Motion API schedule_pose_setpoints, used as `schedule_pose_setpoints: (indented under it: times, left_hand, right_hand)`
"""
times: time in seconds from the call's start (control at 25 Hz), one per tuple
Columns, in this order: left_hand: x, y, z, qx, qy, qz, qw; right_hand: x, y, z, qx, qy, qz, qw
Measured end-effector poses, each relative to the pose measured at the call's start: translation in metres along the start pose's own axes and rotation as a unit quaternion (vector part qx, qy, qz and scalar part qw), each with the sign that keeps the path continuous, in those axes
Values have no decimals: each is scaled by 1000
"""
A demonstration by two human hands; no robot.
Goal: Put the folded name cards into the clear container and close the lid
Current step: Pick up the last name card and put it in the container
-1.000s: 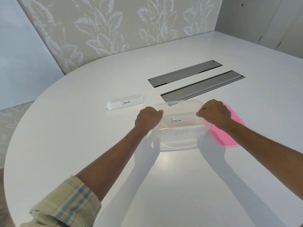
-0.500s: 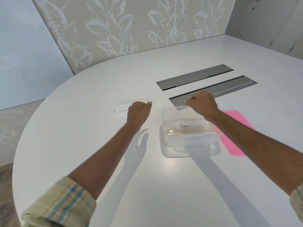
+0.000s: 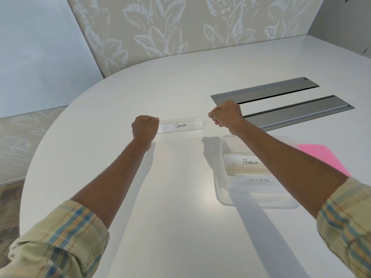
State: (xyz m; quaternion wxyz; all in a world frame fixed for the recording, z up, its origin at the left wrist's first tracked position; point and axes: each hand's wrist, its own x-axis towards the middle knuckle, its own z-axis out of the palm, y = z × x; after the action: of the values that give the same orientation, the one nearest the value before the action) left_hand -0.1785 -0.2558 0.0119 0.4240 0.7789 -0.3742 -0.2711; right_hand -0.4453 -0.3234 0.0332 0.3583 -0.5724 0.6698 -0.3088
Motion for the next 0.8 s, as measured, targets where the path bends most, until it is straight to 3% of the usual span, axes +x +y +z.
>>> schedule_pose_setpoints:
  times: [0.36,0.8]
  left_hand:
    - [36,-23,6,16,15,-58,998]
    - [49,-35,19,-43,19,-42,998]
  right_hand:
    - [44,8,42,-13,6,44,999]
    - [47,10,54,-15,-2,56,998]
